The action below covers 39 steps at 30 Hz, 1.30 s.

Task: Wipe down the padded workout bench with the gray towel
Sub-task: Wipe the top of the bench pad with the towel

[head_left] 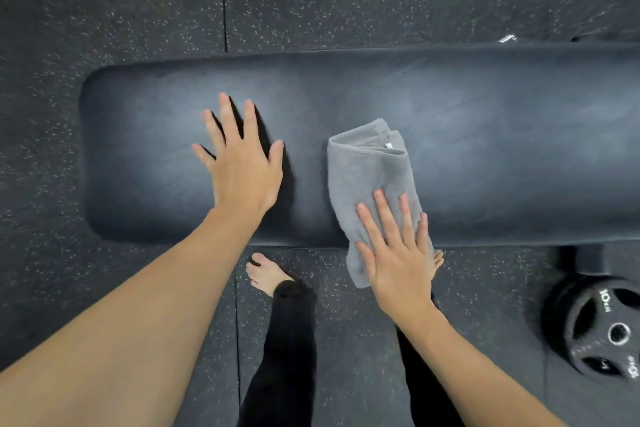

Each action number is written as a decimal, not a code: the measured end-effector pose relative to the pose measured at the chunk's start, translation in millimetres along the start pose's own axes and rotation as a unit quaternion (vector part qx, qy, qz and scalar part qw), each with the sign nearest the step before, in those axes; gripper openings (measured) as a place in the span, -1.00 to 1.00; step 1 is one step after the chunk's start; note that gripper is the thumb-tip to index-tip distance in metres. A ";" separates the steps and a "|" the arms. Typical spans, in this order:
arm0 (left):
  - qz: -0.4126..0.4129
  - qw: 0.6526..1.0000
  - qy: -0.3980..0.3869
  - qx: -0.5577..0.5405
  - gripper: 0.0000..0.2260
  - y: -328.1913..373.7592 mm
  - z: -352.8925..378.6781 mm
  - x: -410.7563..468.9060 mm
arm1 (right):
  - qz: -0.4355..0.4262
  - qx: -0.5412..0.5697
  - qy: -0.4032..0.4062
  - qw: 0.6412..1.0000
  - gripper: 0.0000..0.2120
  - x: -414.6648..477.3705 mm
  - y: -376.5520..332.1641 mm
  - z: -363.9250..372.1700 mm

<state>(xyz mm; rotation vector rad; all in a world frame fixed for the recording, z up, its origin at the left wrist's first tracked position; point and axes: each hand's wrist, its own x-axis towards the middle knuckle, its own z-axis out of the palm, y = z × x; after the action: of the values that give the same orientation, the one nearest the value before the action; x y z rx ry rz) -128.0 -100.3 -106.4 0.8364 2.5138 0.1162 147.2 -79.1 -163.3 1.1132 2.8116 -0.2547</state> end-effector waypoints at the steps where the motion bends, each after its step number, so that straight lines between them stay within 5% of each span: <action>1: -0.010 1.000 -0.014 -0.003 -0.32 13.1 2.5 0.5 | 0.021 0.003 -0.008 1.000 -0.49 -5.6 13.3 -3.3; 9: -0.072 0.991 -0.112 -0.015 -0.12 43.8 19.8 16.2 | 0.152 0.085 -0.015 0.985 -0.45 82.2 -16.7 -26.0; 16: -0.052 0.995 -0.084 -0.018 -0.16 42.0 27.5 13.8 | 0.038 0.073 0.009 0.997 -0.42 214.6 -19.4 -44.5; 21: -0.038 0.998 -0.042 -0.003 -0.22 47.5 25.3 3.6 | 0.087 0.073 0.016 0.993 -0.48 194.0 53.6 -50.5; 24: 0.052 0.998 -0.012 0.025 -0.33 72.7 28.0 -4.4 | 0.139 0.065 0.012 0.988 -0.48 181.0 117.1 -61.6; 28: 0.087 0.995 -0.057 0.007 -0.36 125.4 41.7 -3.3 | 0.214 0.090 0.010 0.973 -0.49 177.1 187.2 -76.9; 39: 0.040 0.995 -0.070 0.055 -0.11 152.2 64.5 2.1 | 0.052 0.065 0.018 0.996 -0.47 14.4 125.2 -19.3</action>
<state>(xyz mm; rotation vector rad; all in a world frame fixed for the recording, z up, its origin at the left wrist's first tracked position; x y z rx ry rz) -16.5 19.5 -129.4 0.9556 2.3737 -0.0526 222.0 24.2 -161.3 1.2995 2.7922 -0.4174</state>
